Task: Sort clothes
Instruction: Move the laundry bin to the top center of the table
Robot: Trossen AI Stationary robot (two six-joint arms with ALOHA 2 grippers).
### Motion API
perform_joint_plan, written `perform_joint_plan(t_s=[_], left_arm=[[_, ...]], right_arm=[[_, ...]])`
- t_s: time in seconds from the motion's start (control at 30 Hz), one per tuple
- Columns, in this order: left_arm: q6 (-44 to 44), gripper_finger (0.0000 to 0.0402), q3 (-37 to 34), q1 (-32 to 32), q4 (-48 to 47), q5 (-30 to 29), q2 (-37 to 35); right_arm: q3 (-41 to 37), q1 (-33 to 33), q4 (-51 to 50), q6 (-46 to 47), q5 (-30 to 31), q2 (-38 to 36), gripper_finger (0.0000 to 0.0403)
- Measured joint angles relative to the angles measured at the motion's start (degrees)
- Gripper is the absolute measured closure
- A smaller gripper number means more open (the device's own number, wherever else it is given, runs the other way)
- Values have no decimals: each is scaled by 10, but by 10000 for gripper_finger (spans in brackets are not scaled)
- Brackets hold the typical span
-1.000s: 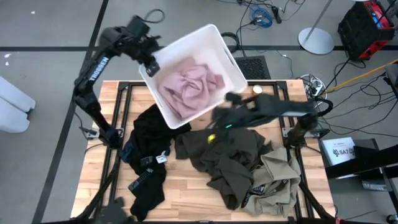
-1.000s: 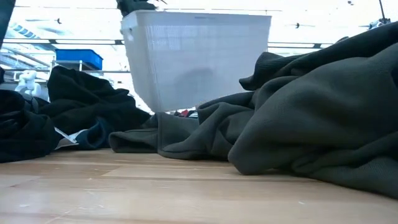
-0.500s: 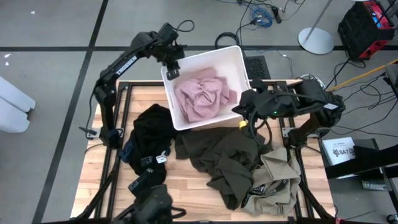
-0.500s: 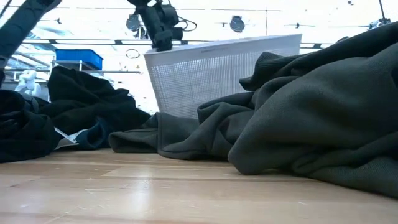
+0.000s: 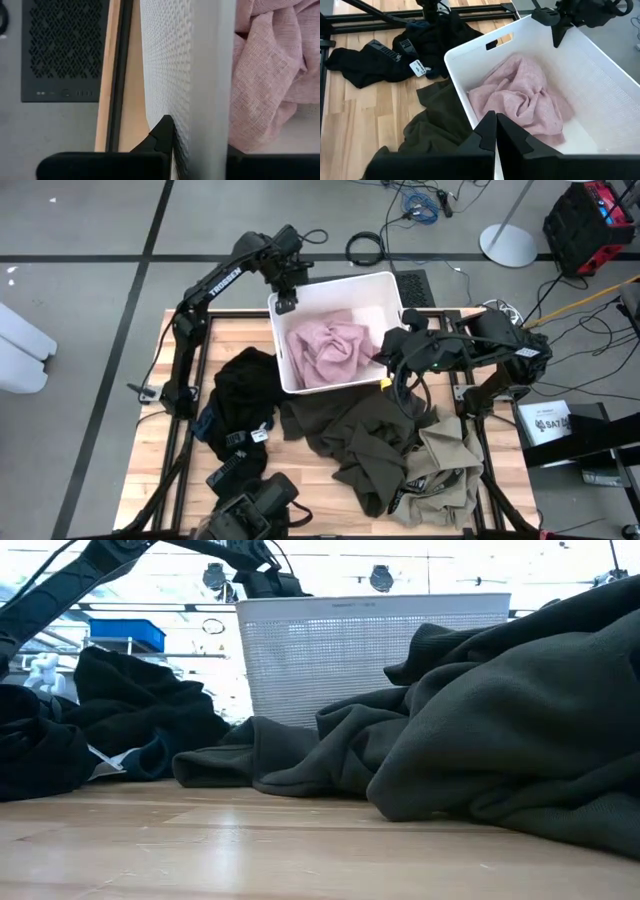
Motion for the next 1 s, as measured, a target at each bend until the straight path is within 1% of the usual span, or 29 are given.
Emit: perform_joint_plan(t_s=[0.07, 0.13, 0.2, 0.27, 0.4, 0.53, 0.6, 0.7, 0.8, 0.87, 0.9, 1.0], left_arm=[[2, 383, 0, -1, -2, -3, -1], [3, 373, 0, -2, -1, -12, -2], [-6, 353, 0, -3, 5, -13, -5], [-18, 331, 1, -6, 18, -31, -8], [-20, 288, 0, -12, 26, -45, -7], [-18, 257, 2, -16, 45, -91, -11], [-17, 250, 6, -18, 62, -105, -19], [-18, 247, 24, -17, 89, -111, -36], [-22, 247, 23, -16, 116, -115, -69], [-36, 246, 22, -16, 113, -95, -98], [-42, 246, 22, -16, 104, -68, -113], [-48, 246, 22, -21, 40, 62, -158]], right_arm=[[0, 0, -3, 0, 0, 0, 403], [0, 0, -4, 0, 0, 0, 403], [0, 0, -5, 0, 0, 0, 403], [0, 0, -7, 0, 0, 0, 403], [0, 0, -17, 4, 0, 0, 403], [0, 0, -19, 5, 0, 0, 403], [0, 0, -19, 5, 0, 0, 403], [0, 0, -19, 5, 0, 0, 403], [0, 0, -20, 5, 0, 0, 403], [0, 0, -20, 5, 0, 0, 403], [0, 0, -22, 3, 0, 0, 403], [0, -2, -26, -7, 0, 0, 403]])
